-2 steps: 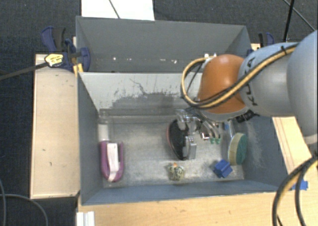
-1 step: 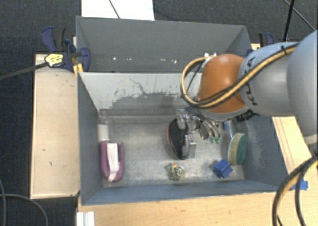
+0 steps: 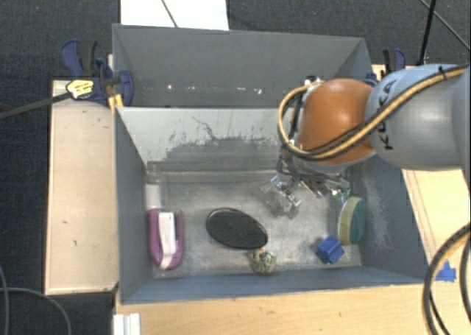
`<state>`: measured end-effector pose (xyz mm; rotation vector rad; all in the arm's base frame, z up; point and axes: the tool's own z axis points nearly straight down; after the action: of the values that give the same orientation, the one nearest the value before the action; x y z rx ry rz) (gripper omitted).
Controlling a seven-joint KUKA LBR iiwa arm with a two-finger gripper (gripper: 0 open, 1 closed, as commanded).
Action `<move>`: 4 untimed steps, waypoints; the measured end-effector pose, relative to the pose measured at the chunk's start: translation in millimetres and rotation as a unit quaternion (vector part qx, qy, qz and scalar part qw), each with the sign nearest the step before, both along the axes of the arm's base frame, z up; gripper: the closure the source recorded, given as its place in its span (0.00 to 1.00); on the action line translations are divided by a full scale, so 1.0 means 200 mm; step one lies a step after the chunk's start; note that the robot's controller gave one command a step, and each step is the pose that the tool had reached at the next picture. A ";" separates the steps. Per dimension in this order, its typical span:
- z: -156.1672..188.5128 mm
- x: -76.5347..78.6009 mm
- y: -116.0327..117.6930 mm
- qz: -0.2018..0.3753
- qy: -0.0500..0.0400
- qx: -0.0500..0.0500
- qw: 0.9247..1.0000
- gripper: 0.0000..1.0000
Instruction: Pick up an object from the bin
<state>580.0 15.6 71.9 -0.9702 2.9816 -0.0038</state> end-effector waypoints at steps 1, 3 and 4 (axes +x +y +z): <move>-0.01 -0.01 0.01 -0.001 0.002 0.001 1.000 0.00; 0.76 0.01 -0.15 -0.082 -0.003 0.002 0.997 0.00; 0.52 -0.38 -0.49 0.028 0.004 0.000 1.000 0.00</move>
Offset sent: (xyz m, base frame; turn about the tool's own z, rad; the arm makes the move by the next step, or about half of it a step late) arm 0.0000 0.0000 0.0000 0.0000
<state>504.5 -82.2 175.0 -1.0554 2.9617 -0.0002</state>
